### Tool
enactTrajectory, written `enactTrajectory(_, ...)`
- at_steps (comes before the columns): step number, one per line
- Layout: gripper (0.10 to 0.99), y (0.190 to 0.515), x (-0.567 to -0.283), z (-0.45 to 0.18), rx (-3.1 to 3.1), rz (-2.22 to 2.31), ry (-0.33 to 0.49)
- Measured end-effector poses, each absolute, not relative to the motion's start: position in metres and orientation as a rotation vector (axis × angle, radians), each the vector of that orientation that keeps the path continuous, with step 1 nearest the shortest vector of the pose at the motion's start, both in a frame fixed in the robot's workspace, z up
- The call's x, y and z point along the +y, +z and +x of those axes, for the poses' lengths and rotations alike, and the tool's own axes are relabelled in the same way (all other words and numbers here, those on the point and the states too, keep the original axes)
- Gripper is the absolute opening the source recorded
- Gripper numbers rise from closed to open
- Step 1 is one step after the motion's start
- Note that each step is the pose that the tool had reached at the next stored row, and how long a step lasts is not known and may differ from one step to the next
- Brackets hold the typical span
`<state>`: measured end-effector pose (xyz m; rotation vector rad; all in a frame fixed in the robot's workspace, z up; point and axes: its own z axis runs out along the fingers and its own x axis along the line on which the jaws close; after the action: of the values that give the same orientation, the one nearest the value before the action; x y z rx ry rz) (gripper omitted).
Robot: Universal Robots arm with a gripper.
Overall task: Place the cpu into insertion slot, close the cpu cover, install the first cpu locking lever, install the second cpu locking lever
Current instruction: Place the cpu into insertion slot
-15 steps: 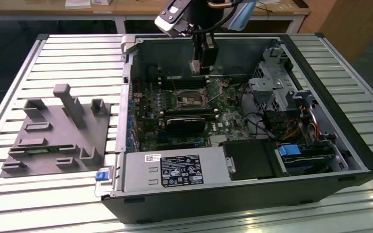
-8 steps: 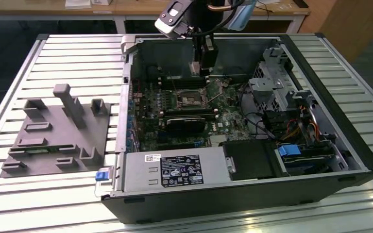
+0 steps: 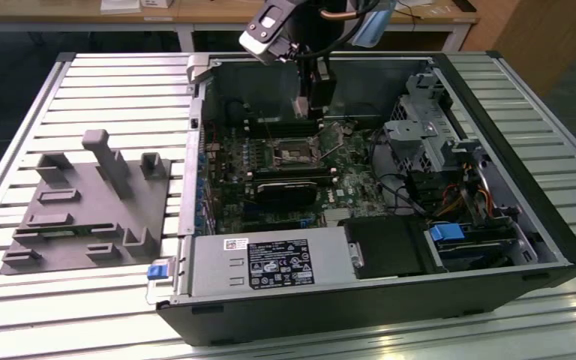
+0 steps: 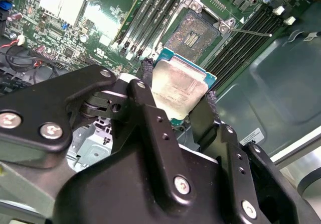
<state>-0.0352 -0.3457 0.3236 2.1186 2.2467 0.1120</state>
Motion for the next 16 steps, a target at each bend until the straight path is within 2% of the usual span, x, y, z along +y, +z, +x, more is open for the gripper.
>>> enactTrajectory(16, 0.537, 0.3197, -0.3457, -0.0352, 2.247, 2.119, 0.112)
